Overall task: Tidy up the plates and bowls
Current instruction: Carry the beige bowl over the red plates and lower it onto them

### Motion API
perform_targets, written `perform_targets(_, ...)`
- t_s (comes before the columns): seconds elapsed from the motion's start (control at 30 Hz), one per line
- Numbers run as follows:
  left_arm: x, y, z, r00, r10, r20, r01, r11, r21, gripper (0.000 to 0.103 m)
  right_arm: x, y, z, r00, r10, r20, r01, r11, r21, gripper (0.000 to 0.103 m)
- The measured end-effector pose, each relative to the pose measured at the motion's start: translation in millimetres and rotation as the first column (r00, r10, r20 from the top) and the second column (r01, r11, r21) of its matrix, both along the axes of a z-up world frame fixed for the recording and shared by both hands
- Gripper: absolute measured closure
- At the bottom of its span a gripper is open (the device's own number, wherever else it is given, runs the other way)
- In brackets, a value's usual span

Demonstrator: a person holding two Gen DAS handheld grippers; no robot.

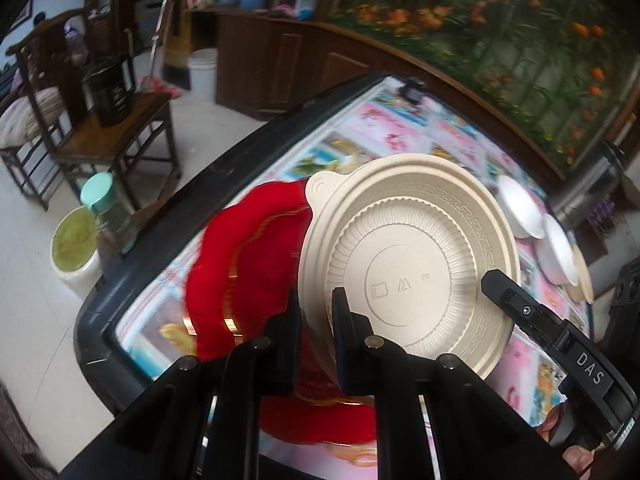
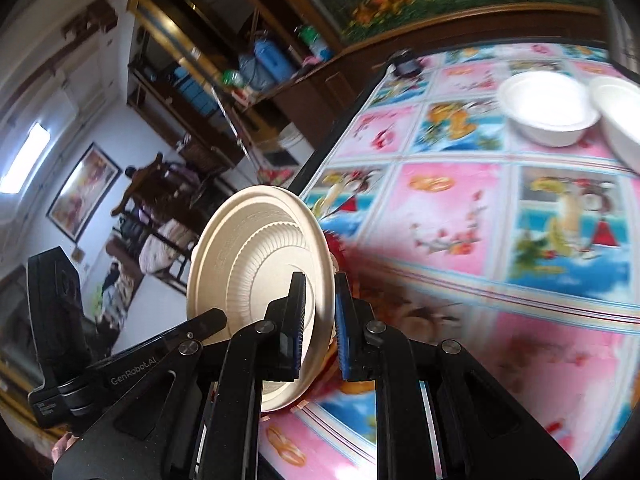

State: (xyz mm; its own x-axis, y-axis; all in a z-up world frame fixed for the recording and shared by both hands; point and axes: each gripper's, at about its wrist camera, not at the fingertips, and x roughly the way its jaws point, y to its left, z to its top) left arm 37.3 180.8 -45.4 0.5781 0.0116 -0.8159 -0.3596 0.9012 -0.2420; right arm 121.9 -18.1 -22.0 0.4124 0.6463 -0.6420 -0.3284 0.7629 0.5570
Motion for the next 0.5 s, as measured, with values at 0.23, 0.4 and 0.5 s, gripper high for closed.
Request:
perform_targets(0.23, 2.8, 18.5, -21.0, 0.998, 0.025, -0.054, -0.025, 1.0, -0.009, 0.091, -0.3, 34.0, -10.3, 0.998, 0.033, 0.045, -0.029, 0.995, -0.098, 0.089)
perform_targets(0.4, 1.5, 24.2, -25.9, 0.997, 0.027, -0.068, -0.027, 1.0, 0.0, 0.091, -4.2, 43.8, -13.5, 0.994, 0.04, 0.101, -0.021, 0.984, -0.179, 0.089)
perform_targets(0.5, -0.7, 25.6, -22.5, 0.998, 0.032, -0.058, -0.031, 0.999, 0.014, 0.09, -4.6, 44.9, -15.0, 0.993, 0.039, 0.112, -0.016, 0.979, -0.201, 0.089)
